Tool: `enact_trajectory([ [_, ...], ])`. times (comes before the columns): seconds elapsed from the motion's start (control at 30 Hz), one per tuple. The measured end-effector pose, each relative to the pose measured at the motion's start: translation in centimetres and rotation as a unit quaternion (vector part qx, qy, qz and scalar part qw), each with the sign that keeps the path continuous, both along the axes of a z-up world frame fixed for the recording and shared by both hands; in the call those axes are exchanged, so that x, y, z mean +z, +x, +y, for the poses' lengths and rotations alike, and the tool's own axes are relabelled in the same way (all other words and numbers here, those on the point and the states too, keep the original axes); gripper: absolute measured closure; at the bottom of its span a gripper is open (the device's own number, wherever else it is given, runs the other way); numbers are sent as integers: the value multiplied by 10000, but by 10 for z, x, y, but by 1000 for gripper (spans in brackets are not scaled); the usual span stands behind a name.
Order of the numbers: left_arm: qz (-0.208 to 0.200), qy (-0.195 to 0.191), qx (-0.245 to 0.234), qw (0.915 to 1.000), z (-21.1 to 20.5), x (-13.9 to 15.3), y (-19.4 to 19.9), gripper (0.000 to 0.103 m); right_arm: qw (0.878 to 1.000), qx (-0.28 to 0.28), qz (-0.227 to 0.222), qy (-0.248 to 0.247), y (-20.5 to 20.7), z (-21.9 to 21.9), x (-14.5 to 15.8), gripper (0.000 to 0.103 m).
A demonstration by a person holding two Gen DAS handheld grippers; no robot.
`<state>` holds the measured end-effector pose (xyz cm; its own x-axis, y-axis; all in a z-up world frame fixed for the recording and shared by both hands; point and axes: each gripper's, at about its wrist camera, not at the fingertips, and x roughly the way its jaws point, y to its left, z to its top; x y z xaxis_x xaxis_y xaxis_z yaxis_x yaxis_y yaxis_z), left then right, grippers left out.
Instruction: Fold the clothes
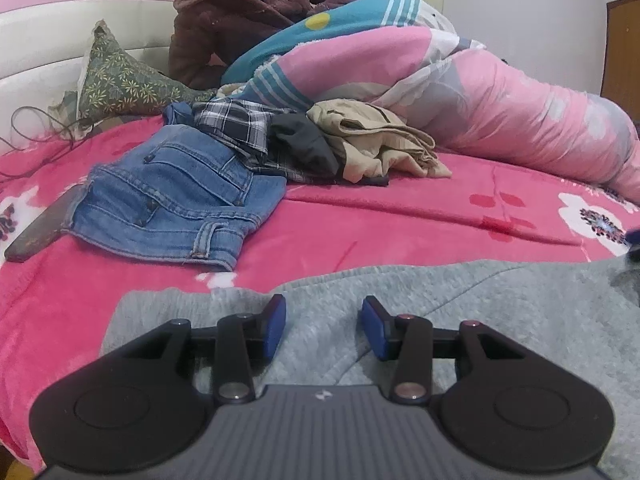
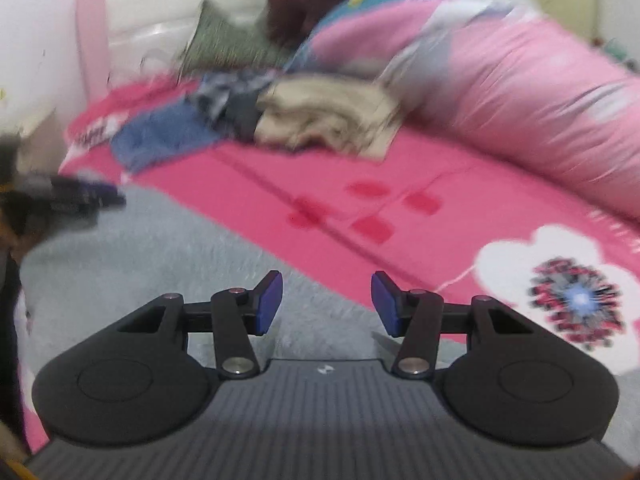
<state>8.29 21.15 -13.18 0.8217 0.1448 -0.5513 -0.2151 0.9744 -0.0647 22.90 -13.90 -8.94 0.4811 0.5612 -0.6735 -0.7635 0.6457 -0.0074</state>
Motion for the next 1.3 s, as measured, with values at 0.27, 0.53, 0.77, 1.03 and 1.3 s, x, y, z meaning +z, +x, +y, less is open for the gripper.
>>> enact_trajectory([
  [0.27, -109, -131, -15, 9999, 3, -2, -1, 58, 9937, 371, 494, -934, 1, 13, -27, 57],
  [0.53, -181, -182, 52, 9997, 3, -3, -2, 59, 9857, 799, 234, -1468, -9, 37, -21, 99],
  [0.77, -162, -53, 201, 9997, 1, -3, -2, 59, 9901, 241, -568, -1264, -5, 36, -2, 99],
  [1.03, -146, 35, 253, 9996, -2, -4, -1, 60, 9865, -298, -705, -1445, 26, 40, -61, 100],
  [1.3, -262, -145, 91, 9995, 1, 0, -5, 53, 9859, -1506, -622, 380, -2, -9, 12, 97],
])
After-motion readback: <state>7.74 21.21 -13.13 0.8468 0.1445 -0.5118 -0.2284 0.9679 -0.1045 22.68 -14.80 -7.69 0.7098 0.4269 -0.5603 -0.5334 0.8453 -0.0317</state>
